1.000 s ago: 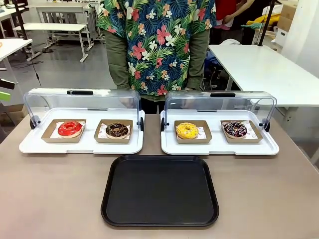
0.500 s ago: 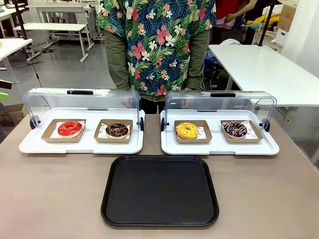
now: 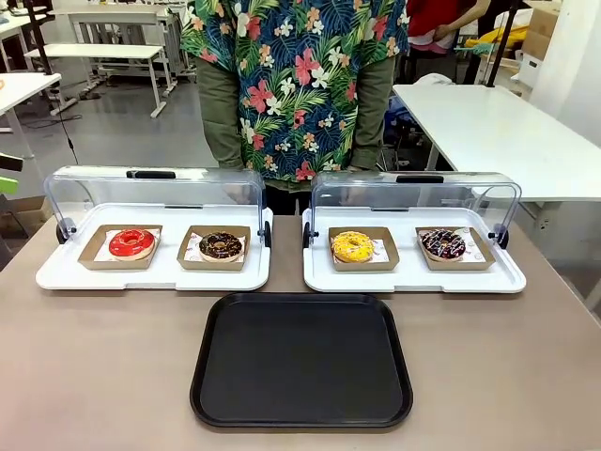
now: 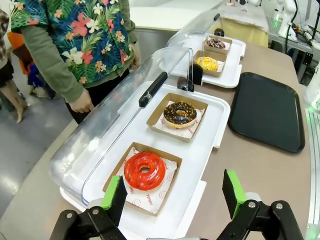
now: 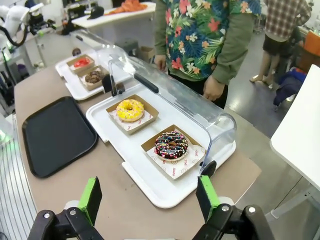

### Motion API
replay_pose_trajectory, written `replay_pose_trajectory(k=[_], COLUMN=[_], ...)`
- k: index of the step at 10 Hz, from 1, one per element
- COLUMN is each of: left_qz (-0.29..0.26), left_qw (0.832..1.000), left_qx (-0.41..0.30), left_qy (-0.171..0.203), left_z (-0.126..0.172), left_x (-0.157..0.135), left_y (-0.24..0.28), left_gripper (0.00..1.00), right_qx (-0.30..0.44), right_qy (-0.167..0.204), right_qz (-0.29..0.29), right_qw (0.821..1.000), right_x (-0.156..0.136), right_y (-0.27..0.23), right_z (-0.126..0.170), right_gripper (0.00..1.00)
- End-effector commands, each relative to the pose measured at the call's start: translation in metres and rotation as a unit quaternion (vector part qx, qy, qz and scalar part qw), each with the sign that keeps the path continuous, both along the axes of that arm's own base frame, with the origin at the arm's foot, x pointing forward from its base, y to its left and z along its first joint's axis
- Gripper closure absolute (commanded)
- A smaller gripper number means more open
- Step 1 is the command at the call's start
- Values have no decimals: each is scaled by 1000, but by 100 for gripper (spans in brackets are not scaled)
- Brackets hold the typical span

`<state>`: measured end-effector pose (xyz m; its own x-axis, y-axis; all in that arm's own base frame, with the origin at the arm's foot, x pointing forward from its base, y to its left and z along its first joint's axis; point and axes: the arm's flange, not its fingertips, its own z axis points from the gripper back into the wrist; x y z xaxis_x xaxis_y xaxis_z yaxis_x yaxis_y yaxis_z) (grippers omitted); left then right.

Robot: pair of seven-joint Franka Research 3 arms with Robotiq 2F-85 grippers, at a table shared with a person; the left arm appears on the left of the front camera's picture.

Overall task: Move the second donut from the left to the tray.
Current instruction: Pick up the Paper togo box containing the Donut indicated by the person and place it on the Handle tray.

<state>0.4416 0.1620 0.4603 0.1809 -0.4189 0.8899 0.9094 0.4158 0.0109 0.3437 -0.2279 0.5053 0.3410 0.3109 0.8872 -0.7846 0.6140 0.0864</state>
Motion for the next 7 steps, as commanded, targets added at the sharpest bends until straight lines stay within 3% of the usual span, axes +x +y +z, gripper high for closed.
replay_pose_trajectory(k=[1,7], left_qz=[-4,-4], left_qw=[1000,1000], left_qx=[-3,-3], left_qy=[-3,-3], left_z=[3,3], left_x=[-1,-1], left_y=[0,0], left_gripper=[0,0], right_qx=[4,4], right_qy=[-21,-21], right_qz=[5,5], right_qw=[1000,1000], right_x=[2,2], right_y=[-1,-1], right_z=[2,2], right_gripper=[0,0])
